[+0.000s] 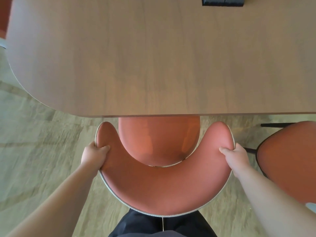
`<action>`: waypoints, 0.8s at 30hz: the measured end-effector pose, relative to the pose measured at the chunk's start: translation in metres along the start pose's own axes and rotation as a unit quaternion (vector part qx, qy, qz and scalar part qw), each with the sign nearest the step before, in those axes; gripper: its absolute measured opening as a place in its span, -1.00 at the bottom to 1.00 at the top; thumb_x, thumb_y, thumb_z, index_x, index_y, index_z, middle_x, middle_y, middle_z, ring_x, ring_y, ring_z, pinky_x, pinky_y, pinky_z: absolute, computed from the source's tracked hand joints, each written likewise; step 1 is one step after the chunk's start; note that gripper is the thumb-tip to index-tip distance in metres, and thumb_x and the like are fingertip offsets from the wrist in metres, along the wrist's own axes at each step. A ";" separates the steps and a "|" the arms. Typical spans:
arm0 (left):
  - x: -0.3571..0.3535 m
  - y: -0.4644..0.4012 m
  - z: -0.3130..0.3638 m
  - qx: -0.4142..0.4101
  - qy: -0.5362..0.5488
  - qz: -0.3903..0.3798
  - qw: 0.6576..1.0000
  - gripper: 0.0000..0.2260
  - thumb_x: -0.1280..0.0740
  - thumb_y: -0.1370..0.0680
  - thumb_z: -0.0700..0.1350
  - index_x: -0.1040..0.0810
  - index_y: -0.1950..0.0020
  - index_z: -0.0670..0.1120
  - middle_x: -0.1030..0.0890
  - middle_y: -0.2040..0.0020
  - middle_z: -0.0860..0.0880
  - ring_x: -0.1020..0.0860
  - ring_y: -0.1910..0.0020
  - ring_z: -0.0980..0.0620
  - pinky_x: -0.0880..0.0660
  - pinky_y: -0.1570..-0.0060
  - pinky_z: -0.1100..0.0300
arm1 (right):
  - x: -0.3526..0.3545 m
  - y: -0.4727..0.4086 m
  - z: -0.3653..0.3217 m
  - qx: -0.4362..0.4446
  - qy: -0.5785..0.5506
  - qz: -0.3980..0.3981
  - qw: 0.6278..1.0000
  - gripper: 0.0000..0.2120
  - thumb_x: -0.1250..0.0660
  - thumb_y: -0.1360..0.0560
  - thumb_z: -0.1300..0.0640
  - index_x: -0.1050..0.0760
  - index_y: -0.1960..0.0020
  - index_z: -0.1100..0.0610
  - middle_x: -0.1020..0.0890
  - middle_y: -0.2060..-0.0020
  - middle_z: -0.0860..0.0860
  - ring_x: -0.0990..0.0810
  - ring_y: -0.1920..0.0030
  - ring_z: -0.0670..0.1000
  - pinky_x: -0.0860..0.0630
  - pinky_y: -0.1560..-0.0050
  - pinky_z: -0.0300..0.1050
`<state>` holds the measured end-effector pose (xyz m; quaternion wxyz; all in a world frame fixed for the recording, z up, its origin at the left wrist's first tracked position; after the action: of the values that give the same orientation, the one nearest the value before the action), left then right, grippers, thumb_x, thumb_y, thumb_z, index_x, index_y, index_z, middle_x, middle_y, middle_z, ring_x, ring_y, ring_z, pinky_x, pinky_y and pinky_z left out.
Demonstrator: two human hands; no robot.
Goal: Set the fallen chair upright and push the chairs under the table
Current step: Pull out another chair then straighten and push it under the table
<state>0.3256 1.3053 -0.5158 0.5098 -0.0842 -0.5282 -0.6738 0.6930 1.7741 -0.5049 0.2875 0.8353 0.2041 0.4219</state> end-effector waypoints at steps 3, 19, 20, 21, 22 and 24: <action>-0.002 0.000 0.000 0.005 0.015 0.001 1.000 -0.87 -0.46 -0.48 -0.08 -0.56 0.08 -0.08 -0.68 0.16 -0.10 -0.66 0.19 -0.15 -0.63 0.15 -0.03 | -0.001 -0.010 -0.007 0.007 0.004 -0.004 1.000 -0.80 -0.47 -0.43 0.10 -0.56 -0.03 0.04 -0.69 0.07 0.03 -0.68 0.08 0.14 -0.61 -0.04 0.11; -0.005 -0.005 0.032 -0.009 0.005 0.012 1.000 -0.84 -0.44 -0.51 -0.07 -0.55 0.07 -0.15 -0.66 0.16 -0.13 -0.63 0.20 -0.16 -0.60 0.20 -0.04 | 0.004 -0.033 -0.035 0.030 0.018 -0.003 0.999 -0.85 -0.45 -0.47 0.12 -0.53 0.00 0.07 -0.67 0.02 0.09 -0.65 0.03 0.19 -0.59 -0.14 0.20; -0.005 -0.006 0.033 -0.009 0.005 0.013 1.000 -0.82 -0.44 -0.51 -0.07 -0.55 0.06 -0.16 -0.65 0.16 -0.14 -0.63 0.19 -0.17 -0.62 0.16 -0.08 | 0.004 -0.034 -0.036 0.032 0.020 -0.001 0.999 -0.84 -0.45 -0.48 0.11 -0.53 -0.02 0.08 -0.67 0.02 0.09 -0.65 0.02 0.20 -0.59 -0.14 0.19; -0.006 -0.007 0.034 -0.011 0.005 0.013 1.000 -0.82 -0.43 -0.52 -0.07 -0.55 0.05 -0.17 -0.65 0.16 -0.14 -0.63 0.19 -0.18 -0.62 0.15 -0.10 | 0.004 -0.034 -0.036 0.033 0.022 0.001 0.999 -0.80 -0.45 -0.48 0.10 -0.54 -0.07 0.11 -0.67 0.01 0.09 -0.65 0.01 0.20 -0.59 -0.14 0.19; -0.007 -0.008 0.035 -0.013 0.004 0.015 1.000 -0.82 -0.43 -0.52 -0.07 -0.55 0.05 -0.17 -0.66 0.16 -0.15 -0.63 0.19 -0.18 -0.62 0.15 -0.10 | 0.004 -0.035 -0.036 0.035 0.023 0.002 0.999 -0.75 -0.45 -0.48 0.09 -0.54 -0.11 0.13 -0.67 0.00 0.09 -0.65 0.00 0.20 -0.58 -0.15 0.19; -0.008 -0.010 0.038 -0.019 0.003 0.017 1.000 -0.82 -0.42 -0.52 -0.06 -0.55 0.06 -0.17 -0.66 0.16 -0.15 -0.63 0.20 -0.17 -0.62 0.15 -0.10 | 0.004 -0.036 -0.036 0.039 0.023 0.005 0.999 -0.75 -0.45 -0.48 0.08 -0.53 -0.11 0.13 -0.67 0.00 0.08 -0.65 0.00 0.19 -0.58 -0.14 0.16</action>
<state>0.3054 1.3398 -0.5117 0.5213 -0.1009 -0.5122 -0.6751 0.6618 1.8151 -0.5087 0.2480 0.8368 0.2229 0.4343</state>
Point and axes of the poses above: each hand's wrist, its own y-axis away from the middle knuckle, its own x-axis out of the back of the hand, z = x × y, the point moved 10 cm from there along -y, towards the middle knuckle
